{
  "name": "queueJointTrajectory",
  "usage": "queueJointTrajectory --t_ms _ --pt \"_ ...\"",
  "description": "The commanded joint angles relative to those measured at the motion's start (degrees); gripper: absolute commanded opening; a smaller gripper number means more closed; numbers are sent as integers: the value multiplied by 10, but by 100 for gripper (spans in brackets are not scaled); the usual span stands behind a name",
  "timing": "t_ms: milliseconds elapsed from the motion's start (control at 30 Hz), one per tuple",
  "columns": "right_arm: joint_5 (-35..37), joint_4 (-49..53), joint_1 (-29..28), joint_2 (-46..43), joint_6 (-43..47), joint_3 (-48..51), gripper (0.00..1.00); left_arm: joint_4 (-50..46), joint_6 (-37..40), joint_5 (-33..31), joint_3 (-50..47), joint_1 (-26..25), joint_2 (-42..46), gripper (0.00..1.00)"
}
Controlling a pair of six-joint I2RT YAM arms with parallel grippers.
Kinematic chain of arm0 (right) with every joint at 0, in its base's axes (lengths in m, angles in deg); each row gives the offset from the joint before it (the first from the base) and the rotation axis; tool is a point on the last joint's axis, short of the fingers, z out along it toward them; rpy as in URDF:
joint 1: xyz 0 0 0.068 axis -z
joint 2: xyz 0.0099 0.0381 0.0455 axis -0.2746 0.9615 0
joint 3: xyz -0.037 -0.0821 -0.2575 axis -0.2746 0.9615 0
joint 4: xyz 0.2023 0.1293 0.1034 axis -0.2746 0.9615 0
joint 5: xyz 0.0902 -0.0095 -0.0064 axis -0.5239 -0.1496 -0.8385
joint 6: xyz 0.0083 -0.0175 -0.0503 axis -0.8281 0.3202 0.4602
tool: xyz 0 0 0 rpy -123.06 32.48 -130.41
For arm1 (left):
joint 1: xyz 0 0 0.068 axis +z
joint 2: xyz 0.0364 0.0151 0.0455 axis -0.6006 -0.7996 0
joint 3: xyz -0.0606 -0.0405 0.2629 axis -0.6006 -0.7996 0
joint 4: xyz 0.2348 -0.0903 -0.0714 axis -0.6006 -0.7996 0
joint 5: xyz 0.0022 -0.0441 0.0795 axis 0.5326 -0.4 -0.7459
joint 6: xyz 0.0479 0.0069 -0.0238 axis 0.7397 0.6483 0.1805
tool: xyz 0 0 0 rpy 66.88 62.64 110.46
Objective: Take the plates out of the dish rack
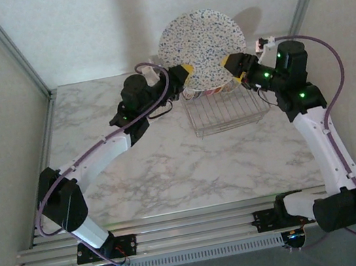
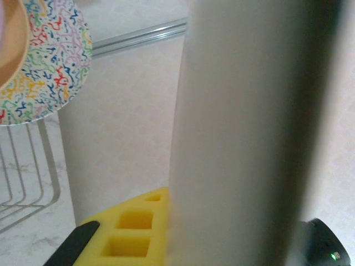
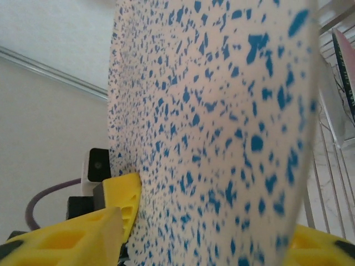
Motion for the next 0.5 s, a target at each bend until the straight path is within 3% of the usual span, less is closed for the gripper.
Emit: queueJointTrajectory --t_ms 0,133,467 --pt "41 -11 -21 -42 85 4 64 16 15 8 -8 25 33 0" --pt "85 -35 -54 -84 159 38 77 18 11 11 -38 55 54 0" --pt "141 -2 -124 -152 335 104 99 28 1 6 -177 151 119 0"
